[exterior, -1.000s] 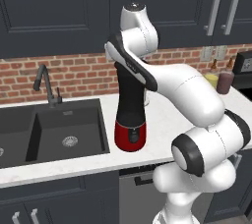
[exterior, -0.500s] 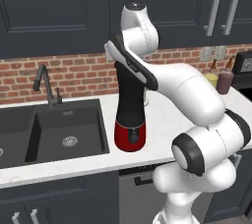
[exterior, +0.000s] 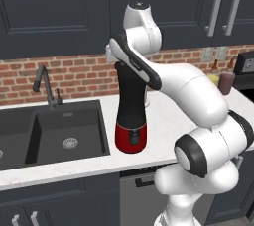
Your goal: Close the lid blender by securely placing the lid on top.
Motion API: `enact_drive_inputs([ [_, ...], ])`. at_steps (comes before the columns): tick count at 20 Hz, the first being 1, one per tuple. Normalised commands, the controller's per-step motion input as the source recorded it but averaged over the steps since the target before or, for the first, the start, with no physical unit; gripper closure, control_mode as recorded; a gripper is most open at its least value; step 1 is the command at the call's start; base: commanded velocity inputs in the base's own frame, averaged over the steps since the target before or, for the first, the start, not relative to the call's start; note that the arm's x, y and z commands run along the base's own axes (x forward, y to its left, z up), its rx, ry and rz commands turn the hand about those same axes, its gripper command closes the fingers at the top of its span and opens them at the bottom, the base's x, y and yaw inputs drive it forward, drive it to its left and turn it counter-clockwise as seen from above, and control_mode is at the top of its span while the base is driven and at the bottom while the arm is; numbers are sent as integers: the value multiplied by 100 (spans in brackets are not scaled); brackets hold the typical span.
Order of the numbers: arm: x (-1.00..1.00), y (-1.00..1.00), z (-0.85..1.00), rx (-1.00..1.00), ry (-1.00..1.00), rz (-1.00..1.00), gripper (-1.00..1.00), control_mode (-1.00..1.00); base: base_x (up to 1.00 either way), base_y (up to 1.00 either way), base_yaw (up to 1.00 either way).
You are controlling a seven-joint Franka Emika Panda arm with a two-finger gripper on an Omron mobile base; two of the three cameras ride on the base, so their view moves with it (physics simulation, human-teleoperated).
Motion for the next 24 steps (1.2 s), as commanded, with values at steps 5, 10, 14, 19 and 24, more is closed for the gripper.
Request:
enact_drive_inputs([
  [5, -39, 32, -73, 0, 0, 14, 100, -100, 0, 0, 0],
  [10, -29, 28, -78, -1, 0, 12, 100, -100, 0, 0, 0],
  [14, -31, 6, -59, -1, -1, 6, -100, -100, 0, 0, 0],
  [19, -44, 0, -27, -3, -5, 1, -100, -100, 0, 0, 0],
  [24, -50, 0, -4, -3, -14, 0, -100, -100, 0, 0, 0],
])
